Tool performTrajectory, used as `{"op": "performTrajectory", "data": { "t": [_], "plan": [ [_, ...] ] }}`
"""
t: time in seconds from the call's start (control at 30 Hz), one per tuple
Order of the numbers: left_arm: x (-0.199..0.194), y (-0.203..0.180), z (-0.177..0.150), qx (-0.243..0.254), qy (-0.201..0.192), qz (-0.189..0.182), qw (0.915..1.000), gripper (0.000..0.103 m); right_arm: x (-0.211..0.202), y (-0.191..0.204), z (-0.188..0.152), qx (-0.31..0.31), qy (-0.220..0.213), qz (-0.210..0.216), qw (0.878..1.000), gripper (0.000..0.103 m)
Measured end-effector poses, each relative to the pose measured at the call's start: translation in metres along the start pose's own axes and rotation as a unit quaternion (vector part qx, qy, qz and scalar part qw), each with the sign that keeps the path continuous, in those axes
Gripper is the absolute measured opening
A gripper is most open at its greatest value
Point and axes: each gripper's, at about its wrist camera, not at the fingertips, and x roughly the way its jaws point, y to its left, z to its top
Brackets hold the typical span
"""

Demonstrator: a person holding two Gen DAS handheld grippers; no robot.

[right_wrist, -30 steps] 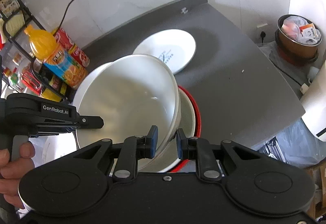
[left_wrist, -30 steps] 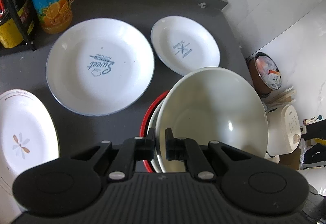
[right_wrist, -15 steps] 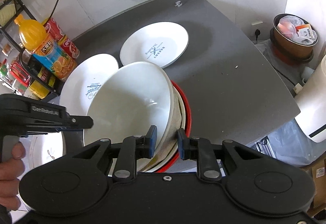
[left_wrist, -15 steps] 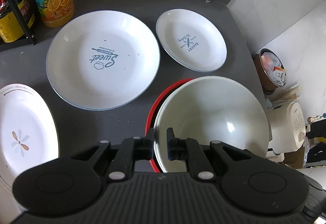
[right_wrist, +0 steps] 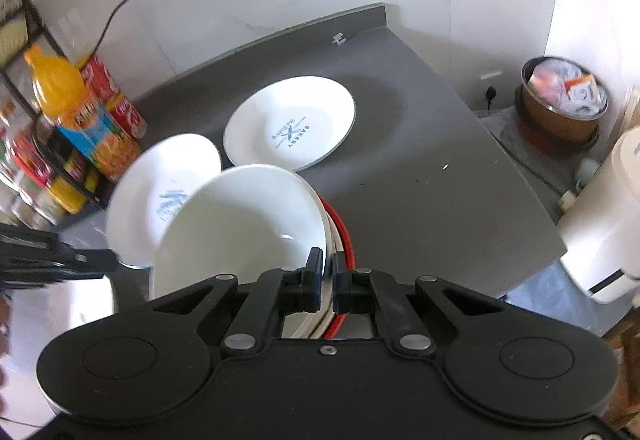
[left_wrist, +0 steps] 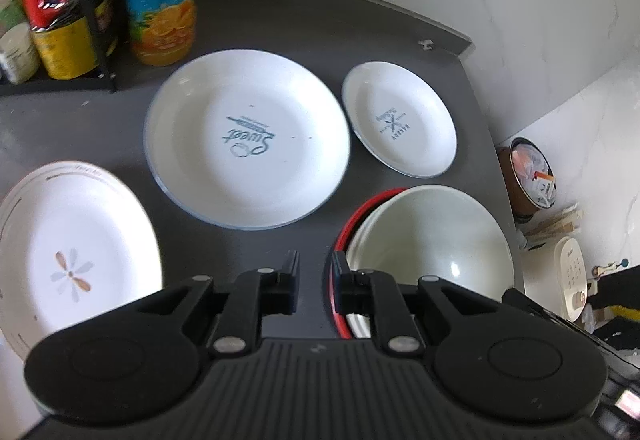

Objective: Organize plates and bowls
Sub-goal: 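Lower the smaller cream bowl into the stack and open both grippers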

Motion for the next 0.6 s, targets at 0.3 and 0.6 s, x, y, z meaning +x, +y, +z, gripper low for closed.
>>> {"op": "performTrajectory", "data": {
  "t": [0.3,0.6],
  "plan": [
    [-0.019,0.043,-0.012,-0.026,-0.012,0.003,0.9996,0.014,-0.002,0.007,-0.003,0.027,0.006,-0.016,0.999,0.013],
    [-0.054,0.092,-0.024,-0.047,-0.055,0.029,0.9970,0.053,-0.028,0.047,-0.002,0.021,-0.028,0.010,0.999,0.044]
  ]
}}
